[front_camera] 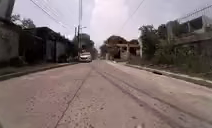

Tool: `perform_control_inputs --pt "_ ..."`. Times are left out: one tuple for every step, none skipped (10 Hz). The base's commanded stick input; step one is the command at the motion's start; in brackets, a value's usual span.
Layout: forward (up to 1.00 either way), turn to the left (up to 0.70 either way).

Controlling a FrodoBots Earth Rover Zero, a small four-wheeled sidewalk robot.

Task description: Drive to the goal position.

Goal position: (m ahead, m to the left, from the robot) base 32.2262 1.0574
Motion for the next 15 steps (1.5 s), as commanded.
perform_control_inputs --pt "1.0 0.03" --pt "1.0 0.03" --pt "1.0 0.03" --pt "1.0 0.03" --pt "1.0 0.03" --pt "1.0 0.03" --pt "1.0 0.03" --pt "1.0 0.03" --pt "1.0 0.03" --pt "1.0 0.03" --pt "1.0 0.03" --pt "1.0 0.03" --pt "1.0 0.03" --pt "1.0 0.03" --pt "1.0 0.03"
